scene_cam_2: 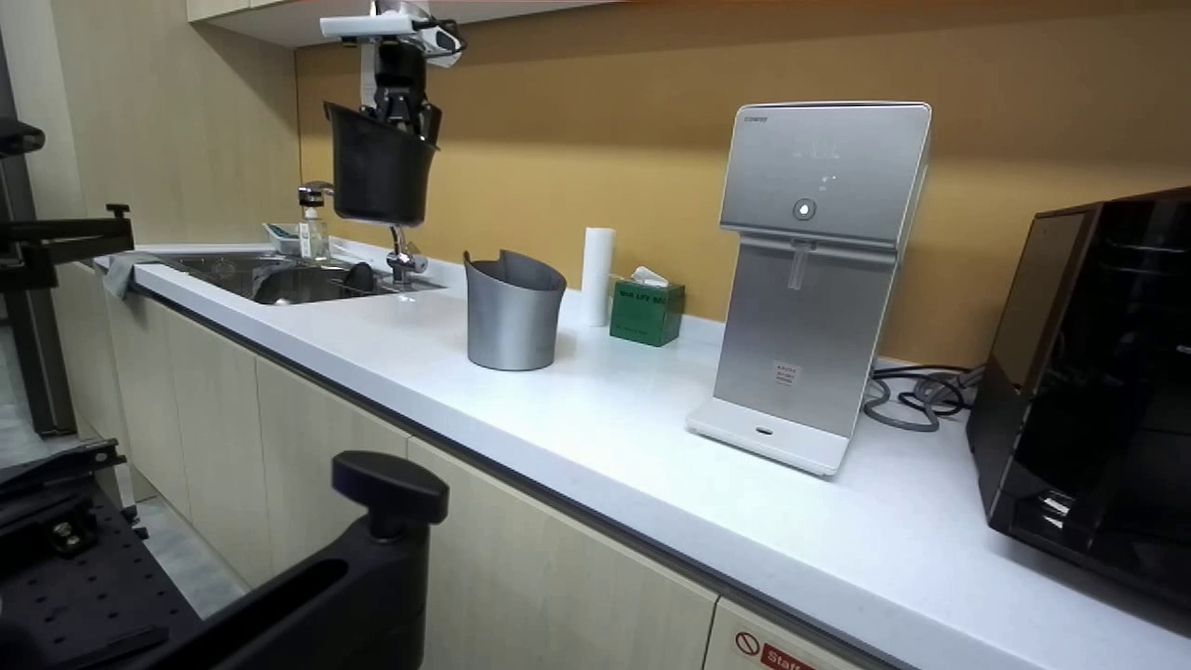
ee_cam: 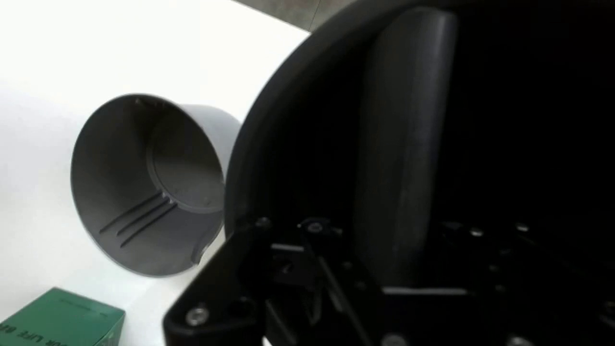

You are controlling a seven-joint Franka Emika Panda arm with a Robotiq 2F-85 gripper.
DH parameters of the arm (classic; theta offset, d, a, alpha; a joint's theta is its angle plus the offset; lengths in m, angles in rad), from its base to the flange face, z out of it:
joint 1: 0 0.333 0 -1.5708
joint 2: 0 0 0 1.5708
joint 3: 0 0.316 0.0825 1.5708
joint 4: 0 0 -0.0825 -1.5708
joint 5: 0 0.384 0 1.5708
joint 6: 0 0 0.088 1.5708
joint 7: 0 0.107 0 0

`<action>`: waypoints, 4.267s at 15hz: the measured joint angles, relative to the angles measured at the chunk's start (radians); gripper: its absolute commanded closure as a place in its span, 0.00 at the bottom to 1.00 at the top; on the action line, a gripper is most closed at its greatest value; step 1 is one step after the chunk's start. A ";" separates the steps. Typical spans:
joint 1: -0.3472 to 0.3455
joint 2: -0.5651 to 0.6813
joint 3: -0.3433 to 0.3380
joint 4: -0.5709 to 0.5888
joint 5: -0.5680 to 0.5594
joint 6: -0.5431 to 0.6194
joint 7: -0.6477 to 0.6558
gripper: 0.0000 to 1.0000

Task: Put the black thing into the metal bin

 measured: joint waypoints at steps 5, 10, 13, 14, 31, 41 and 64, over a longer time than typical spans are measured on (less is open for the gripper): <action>-0.049 -0.010 -0.014 -0.015 -0.031 0.142 -0.115 0.91; -0.056 -0.020 -0.014 -0.030 -0.030 0.154 -0.120 0.98; -0.070 -0.020 -0.029 -0.030 -0.028 0.154 -0.112 0.98; -0.078 -0.022 -0.038 -0.030 -0.028 0.154 -0.109 0.98; -0.203 0.023 -0.133 0.014 0.010 0.208 -0.075 0.98; -0.203 0.071 -0.134 0.008 0.014 0.285 0.019 0.98; -0.213 0.064 -0.158 -0.129 0.071 0.362 0.077 0.98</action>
